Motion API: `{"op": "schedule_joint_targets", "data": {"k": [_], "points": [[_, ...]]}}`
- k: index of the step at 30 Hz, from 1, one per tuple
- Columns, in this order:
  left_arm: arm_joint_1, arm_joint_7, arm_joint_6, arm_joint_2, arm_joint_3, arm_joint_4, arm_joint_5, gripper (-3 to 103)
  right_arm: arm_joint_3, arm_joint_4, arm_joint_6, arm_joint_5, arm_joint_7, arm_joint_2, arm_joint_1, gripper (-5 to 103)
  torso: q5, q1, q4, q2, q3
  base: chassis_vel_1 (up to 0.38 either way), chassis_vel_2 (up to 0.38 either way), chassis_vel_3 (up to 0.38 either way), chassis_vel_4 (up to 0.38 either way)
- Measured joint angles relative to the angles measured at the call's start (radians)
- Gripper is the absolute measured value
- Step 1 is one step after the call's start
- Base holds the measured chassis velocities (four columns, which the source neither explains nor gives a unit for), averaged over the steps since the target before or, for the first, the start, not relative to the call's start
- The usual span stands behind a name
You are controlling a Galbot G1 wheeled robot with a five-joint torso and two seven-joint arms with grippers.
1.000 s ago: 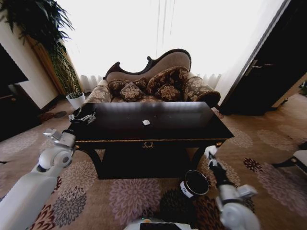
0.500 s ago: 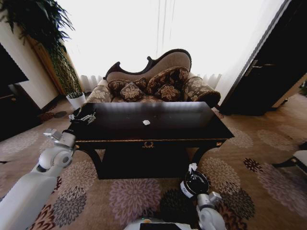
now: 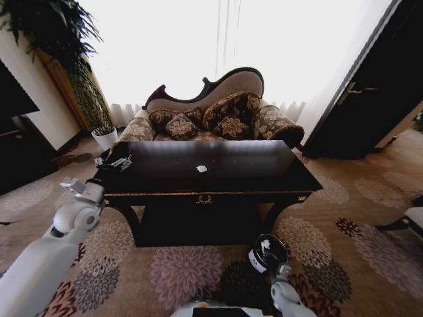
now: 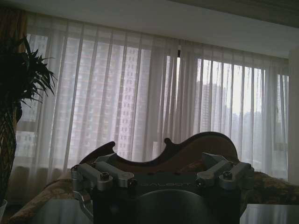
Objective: Move to the front of the table and place the trash on the table into the trash bin.
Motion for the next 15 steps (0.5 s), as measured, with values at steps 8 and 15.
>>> {"op": "schedule_joint_targets", "data": {"k": [8, 15], "points": [[0.000, 0.000, 0.000, 0.000, 0.000, 0.000, 0.000, 100, -0.025, -0.239, 0.010, -0.013, -0.007, -0.082, 0.142, 0, 0.0003, 0.000, 0.0000, 0.000, 0.000, 0.000, 0.000, 0.000, 0.000], [0.000, 0.000, 0.000, 0.000, 0.000, 0.000, 0.000, 100, -0.032, -0.280, 0.010, -0.037, -0.019, -0.060, 0.166, 0, 0.0006, 0.000, -0.0002, 0.000, 0.000, 0.000, 0.000, 0.000, 0.000]]}}
